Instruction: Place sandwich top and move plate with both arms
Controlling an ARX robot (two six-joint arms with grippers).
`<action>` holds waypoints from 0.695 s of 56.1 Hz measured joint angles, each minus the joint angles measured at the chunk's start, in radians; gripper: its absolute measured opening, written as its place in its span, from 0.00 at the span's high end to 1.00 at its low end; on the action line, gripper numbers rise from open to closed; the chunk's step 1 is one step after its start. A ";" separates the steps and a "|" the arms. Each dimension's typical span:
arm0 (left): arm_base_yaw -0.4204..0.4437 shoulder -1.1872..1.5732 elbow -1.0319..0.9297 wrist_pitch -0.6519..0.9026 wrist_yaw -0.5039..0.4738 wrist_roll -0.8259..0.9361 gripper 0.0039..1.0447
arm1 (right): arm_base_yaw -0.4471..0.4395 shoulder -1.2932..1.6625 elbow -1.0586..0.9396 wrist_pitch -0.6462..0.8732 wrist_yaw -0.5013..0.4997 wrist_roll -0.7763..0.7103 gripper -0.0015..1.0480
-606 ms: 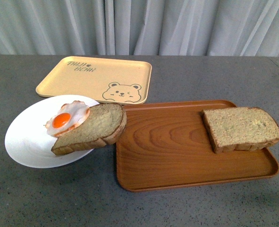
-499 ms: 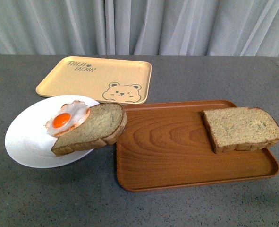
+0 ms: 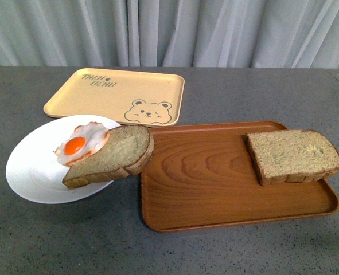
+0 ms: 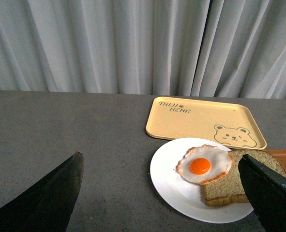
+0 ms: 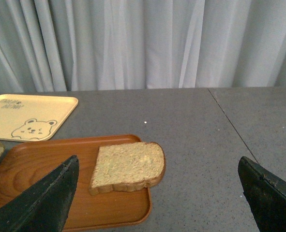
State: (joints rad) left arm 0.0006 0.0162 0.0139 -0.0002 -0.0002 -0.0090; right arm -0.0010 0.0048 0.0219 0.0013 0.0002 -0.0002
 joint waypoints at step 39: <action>0.000 0.000 0.000 0.000 0.000 0.001 0.08 | -0.216 1.778 0.643 0.459 -0.245 0.029 0.09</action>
State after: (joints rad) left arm 0.0006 0.0158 0.0139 -0.0002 -0.0002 -0.0082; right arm -0.2165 1.7832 0.6647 0.4602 -0.2451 0.0288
